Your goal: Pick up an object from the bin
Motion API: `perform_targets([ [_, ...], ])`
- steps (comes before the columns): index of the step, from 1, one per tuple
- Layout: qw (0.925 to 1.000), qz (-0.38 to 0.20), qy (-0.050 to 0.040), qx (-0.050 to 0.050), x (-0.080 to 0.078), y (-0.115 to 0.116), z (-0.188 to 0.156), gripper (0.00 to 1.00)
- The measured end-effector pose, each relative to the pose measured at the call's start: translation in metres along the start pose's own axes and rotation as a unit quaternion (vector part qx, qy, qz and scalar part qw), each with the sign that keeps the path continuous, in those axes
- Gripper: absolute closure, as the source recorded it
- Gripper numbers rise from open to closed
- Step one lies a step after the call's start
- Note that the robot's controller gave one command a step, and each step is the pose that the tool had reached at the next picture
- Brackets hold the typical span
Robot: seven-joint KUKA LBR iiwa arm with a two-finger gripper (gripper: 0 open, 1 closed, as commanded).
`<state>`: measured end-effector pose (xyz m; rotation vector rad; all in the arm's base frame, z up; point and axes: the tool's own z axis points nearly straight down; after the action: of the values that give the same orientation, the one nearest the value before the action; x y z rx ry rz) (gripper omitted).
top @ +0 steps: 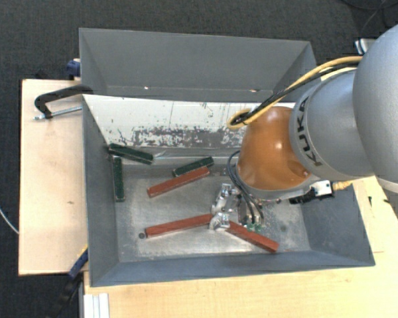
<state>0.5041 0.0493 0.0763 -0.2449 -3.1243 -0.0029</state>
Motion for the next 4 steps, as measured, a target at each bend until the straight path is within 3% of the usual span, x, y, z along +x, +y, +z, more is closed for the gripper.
perform_targets([
  [1, 1.0, 0.0, -0.0001, 0.0, 0.0, 0.0, 0.0, 1.0],
  [2, 0.9997, 0.021, -0.01, -0.001, -0.011, 0.001, -0.169, 1.0],
  [3, 0.9998, 0.021, -0.0062, 0.0, -0.01, 0.001, -0.165, 0.0],
  [4, 0.9998, 0.021, -0.0062, 0.0, -0.01, 0.001, -0.165, 0.0],
])
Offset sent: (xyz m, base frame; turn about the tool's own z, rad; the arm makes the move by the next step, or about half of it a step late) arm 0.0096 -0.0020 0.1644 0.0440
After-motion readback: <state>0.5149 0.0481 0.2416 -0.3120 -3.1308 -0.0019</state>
